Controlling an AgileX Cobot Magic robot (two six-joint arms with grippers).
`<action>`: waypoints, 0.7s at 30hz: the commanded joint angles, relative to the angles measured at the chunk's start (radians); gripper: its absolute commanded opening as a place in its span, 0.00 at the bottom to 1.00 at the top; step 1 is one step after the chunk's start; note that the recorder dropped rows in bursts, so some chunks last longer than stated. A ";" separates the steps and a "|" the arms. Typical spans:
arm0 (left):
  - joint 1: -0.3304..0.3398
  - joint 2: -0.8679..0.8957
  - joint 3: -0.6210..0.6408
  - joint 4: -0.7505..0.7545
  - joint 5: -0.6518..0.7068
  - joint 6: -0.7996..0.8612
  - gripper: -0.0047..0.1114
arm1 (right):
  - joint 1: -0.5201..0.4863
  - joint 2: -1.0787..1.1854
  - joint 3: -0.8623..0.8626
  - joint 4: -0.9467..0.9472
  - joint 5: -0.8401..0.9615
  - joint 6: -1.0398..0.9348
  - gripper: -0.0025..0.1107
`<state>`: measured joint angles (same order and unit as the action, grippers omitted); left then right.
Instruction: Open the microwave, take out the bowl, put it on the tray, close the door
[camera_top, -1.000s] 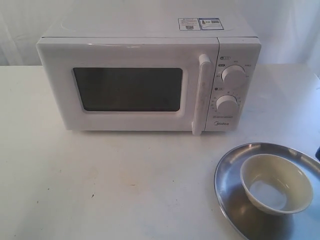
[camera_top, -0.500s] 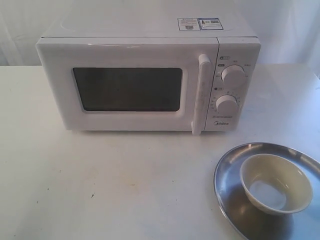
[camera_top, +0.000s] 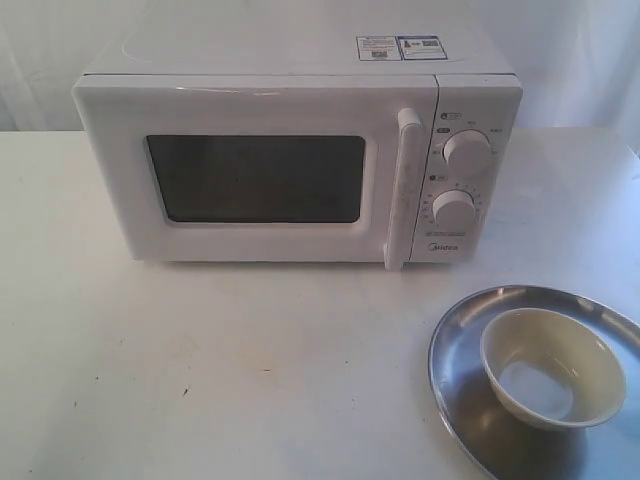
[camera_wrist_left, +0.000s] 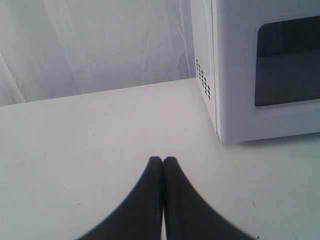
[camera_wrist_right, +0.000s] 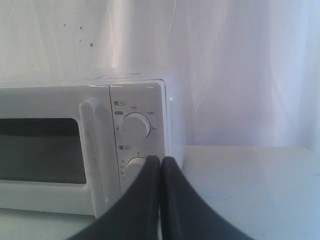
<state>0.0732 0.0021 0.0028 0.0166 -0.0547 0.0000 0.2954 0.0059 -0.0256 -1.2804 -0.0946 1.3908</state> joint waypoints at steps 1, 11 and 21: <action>0.000 -0.002 -0.003 -0.008 -0.005 0.000 0.04 | -0.008 -0.006 0.016 -0.029 -0.009 -0.025 0.02; 0.000 -0.002 -0.003 -0.008 -0.005 0.000 0.04 | -0.008 -0.006 0.026 0.105 -0.008 -0.162 0.02; 0.000 -0.002 -0.003 -0.008 -0.005 0.000 0.04 | -0.008 -0.006 0.026 1.113 0.048 -1.217 0.02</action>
<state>0.0732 0.0021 0.0028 0.0166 -0.0547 0.0000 0.2954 0.0059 -0.0057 -0.3303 -0.0587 0.3526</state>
